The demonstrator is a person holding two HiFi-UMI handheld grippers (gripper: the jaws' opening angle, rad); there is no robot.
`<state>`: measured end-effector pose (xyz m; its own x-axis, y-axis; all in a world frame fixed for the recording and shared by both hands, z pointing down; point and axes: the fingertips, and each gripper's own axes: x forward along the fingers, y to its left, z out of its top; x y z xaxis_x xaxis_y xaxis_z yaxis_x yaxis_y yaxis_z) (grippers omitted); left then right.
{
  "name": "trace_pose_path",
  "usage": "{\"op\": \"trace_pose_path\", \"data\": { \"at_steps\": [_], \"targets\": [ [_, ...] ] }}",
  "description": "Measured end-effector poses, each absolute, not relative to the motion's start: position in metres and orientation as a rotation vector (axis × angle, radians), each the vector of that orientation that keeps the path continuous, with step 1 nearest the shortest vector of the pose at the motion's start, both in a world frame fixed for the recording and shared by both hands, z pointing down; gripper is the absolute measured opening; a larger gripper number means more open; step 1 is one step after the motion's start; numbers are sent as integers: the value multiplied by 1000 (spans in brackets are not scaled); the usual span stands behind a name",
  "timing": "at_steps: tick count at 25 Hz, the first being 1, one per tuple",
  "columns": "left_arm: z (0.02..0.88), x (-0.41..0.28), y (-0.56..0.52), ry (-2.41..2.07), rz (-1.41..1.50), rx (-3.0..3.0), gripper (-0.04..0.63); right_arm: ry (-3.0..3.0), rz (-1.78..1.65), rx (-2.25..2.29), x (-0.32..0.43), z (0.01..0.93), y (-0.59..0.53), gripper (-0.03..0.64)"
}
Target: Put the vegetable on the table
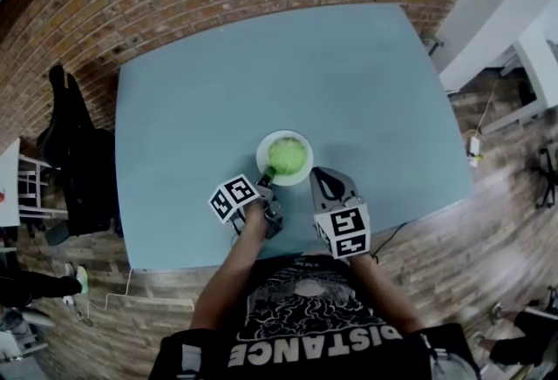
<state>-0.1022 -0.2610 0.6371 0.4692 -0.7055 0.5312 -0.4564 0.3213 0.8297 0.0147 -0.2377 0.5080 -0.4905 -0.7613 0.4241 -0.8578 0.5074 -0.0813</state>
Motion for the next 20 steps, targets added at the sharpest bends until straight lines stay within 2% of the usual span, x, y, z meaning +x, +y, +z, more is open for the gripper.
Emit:
{"op": "trace_pose_path", "data": {
  "at_steps": [20],
  "targets": [
    [638, -110, -262, -1282, 41, 1372, 57, -2399, 443, 1355, 17, 513, -233, 9]
  ]
}}
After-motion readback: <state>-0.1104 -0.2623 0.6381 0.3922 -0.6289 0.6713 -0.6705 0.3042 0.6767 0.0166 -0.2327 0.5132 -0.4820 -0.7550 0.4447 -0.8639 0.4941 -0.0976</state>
